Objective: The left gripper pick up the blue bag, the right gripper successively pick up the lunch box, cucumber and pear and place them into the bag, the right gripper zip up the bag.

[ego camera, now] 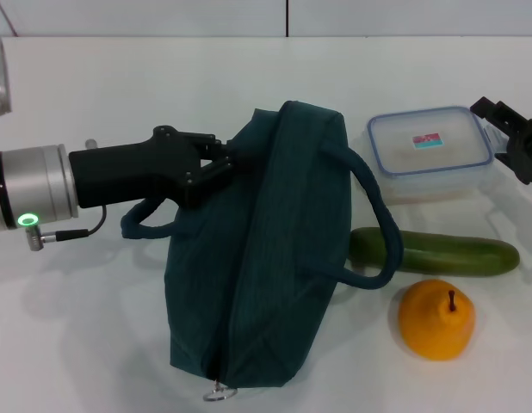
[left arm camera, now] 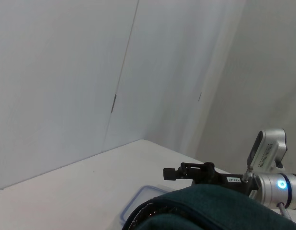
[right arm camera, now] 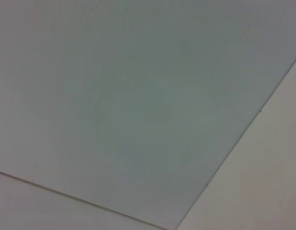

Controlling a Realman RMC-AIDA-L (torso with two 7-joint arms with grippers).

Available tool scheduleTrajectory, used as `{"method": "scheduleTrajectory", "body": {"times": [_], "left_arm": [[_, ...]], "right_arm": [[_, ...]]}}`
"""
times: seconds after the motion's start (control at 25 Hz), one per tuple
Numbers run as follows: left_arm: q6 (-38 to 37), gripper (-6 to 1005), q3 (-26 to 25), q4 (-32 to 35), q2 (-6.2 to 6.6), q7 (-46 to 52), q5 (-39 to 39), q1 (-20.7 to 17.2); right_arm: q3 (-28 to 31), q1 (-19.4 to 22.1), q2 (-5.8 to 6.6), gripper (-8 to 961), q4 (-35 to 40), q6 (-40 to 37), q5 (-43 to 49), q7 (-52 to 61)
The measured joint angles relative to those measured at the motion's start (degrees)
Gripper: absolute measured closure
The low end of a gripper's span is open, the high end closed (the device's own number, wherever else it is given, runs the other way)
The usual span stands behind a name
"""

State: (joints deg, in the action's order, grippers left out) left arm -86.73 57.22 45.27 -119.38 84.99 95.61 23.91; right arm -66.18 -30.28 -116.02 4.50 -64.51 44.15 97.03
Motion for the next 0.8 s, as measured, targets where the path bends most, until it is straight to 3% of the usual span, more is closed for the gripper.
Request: {"method": "scheduleTrajectory", "body": {"times": [0.8], "left_arm": [[0.0,867,0.01,0.35,0.1,0.0,-0.01,0.0]], "right_arm": [[-1.41,-0.13,-0.16,325,0.07,0.79,-0.25,0.25]]}}
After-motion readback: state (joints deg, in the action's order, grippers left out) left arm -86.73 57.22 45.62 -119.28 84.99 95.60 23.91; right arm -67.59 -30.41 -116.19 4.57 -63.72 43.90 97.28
